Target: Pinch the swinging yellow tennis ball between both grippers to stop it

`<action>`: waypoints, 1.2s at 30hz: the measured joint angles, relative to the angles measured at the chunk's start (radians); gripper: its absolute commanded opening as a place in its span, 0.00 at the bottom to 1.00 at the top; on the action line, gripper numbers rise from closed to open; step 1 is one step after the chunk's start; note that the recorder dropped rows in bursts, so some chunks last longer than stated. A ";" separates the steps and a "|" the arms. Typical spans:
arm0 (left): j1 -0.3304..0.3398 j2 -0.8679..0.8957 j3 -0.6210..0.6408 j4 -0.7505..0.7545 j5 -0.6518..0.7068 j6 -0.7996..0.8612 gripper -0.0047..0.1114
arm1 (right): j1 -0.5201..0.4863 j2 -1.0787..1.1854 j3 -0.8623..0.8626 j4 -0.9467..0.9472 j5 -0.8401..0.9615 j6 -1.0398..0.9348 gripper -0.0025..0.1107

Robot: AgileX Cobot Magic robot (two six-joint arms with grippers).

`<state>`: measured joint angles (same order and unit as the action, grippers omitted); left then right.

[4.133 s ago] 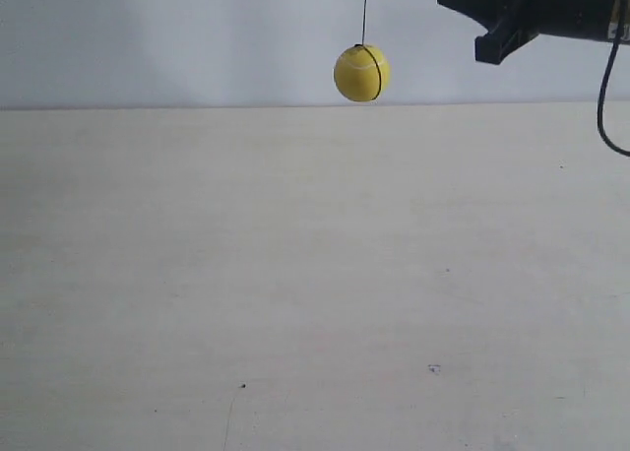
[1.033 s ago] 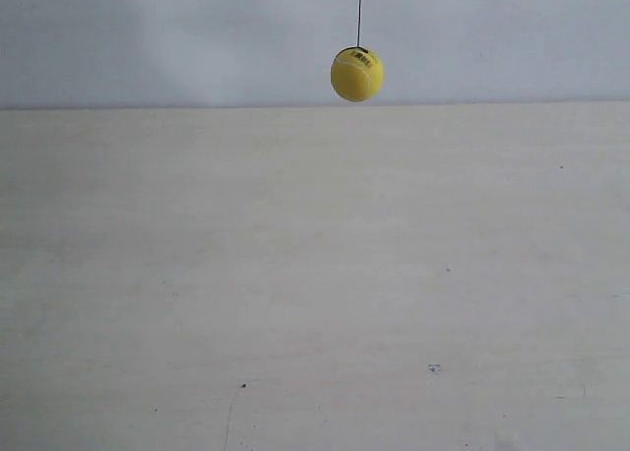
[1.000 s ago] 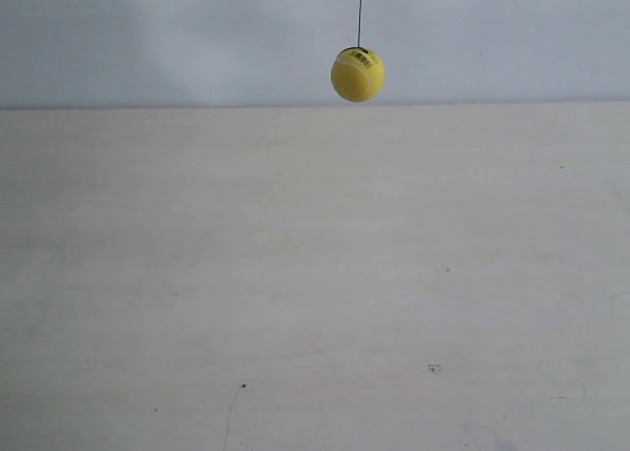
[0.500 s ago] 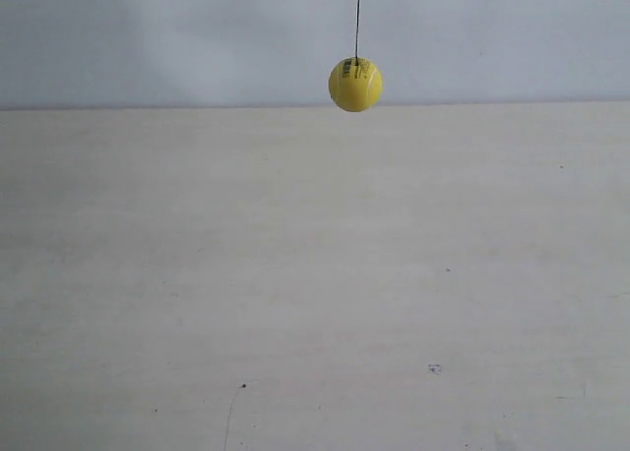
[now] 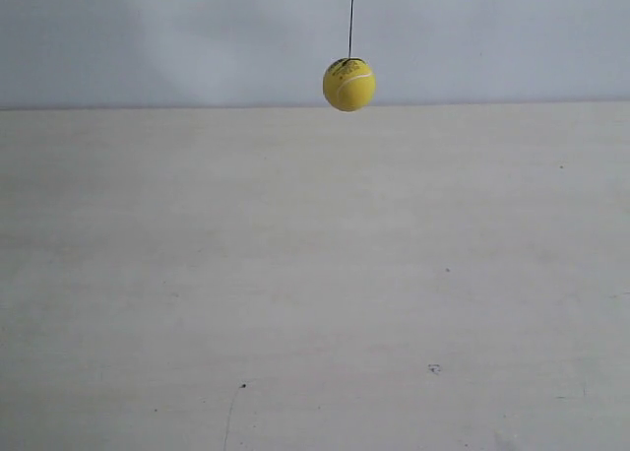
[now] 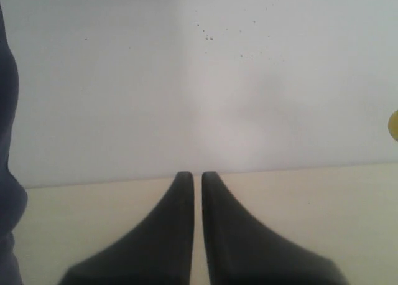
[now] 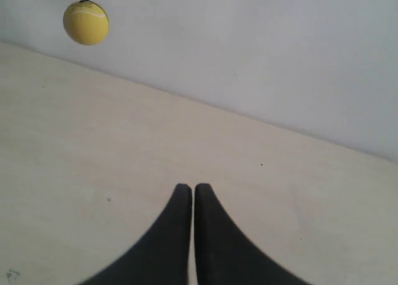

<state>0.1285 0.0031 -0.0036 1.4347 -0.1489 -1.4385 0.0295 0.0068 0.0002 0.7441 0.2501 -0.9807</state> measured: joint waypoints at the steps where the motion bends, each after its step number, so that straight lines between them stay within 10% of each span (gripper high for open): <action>1: 0.000 0.000 0.000 0.000 0.000 0.000 0.08 | 0.000 0.000 0.000 -0.015 0.005 0.026 0.02; 12: 0.000 0.000 0.000 0.000 -0.002 0.000 0.08 | -0.119 -0.002 0.000 -0.250 0.112 0.405 0.02; 36: 0.000 0.000 0.000 0.000 -0.002 0.000 0.08 | -0.125 -0.002 0.000 -0.289 0.128 0.417 0.02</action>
<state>0.1285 0.0031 -0.0036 1.4347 -0.1509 -1.4385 -0.0954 0.0048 0.0002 0.4548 0.3777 -0.5632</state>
